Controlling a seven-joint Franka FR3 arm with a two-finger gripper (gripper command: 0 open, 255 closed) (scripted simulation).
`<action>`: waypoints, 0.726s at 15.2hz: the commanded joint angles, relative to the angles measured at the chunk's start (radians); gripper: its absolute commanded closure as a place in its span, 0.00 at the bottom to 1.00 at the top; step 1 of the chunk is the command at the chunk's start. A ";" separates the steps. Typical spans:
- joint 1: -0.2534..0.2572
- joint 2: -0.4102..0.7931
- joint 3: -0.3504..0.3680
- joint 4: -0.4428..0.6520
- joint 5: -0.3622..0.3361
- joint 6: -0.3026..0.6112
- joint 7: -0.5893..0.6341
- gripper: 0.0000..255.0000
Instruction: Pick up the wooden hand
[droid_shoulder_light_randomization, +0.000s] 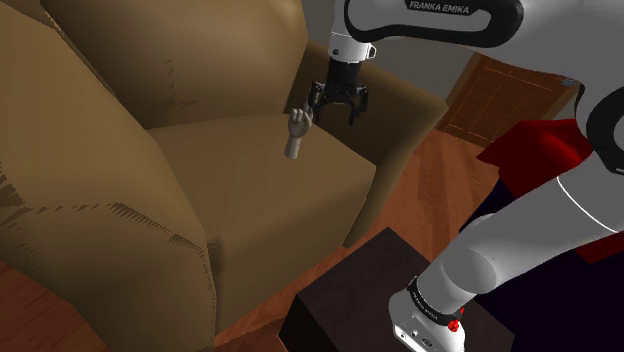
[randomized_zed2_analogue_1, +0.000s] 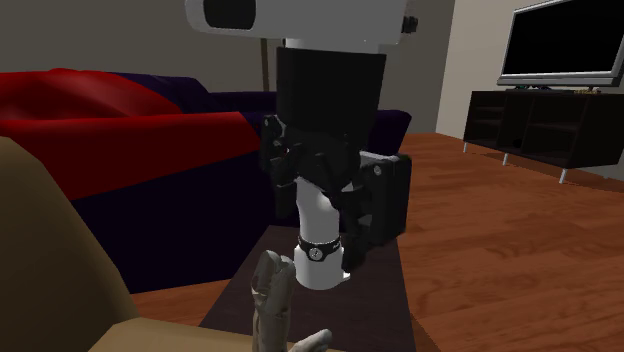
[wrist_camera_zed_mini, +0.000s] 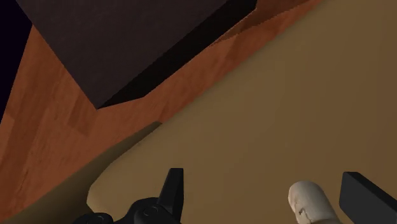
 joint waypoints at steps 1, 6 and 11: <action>-0.002 0.078 0.024 0.089 -0.012 -0.007 0.089 0.00; 0.007 0.285 0.058 0.339 -0.067 -0.047 0.284 0.00; 0.012 0.316 0.057 0.326 -0.077 -0.002 0.319 0.00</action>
